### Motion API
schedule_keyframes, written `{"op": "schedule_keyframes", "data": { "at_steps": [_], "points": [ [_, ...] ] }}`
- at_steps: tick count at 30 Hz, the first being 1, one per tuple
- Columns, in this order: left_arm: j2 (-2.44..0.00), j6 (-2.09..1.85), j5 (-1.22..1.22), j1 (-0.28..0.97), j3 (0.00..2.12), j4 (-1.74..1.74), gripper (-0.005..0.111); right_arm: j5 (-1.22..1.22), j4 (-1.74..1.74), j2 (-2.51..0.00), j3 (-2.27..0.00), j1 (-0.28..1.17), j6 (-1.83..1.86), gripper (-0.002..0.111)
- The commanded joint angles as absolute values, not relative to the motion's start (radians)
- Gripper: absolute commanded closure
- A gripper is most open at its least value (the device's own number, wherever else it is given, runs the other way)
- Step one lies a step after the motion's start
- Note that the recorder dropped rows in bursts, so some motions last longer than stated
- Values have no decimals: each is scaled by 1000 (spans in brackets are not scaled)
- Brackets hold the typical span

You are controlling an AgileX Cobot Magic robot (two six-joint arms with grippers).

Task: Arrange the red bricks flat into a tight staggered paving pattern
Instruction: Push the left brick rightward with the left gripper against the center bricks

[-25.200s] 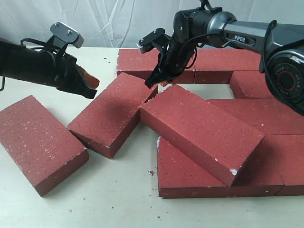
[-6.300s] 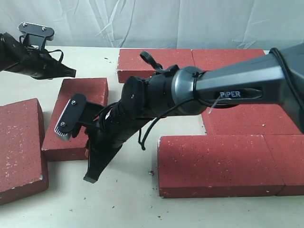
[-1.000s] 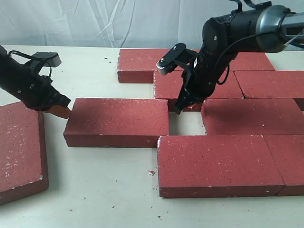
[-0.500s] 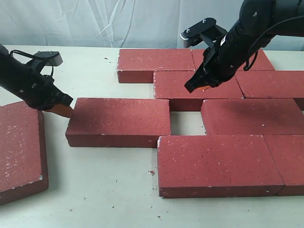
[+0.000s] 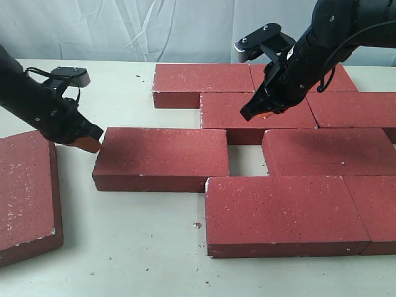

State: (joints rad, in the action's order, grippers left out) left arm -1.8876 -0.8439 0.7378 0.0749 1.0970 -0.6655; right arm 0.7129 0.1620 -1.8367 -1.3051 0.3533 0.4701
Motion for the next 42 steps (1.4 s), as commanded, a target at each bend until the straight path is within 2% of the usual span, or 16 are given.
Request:
{"op": "schedule_keyframes", "data": {
  "at_steps": [1, 20, 42],
  "points": [
    [-1896, -783, 712, 60, 1097, -628, 107, 703, 163, -1831, -1300, 352, 474, 109],
    [-1923, -792, 718, 63, 1097, -663, 107, 694, 170, -1831, -1300, 352, 474, 109],
    [-1937, -851, 660, 173, 1097, -701, 107, 692, 170, -1848, -1300, 352, 474, 109]
  ]
}}
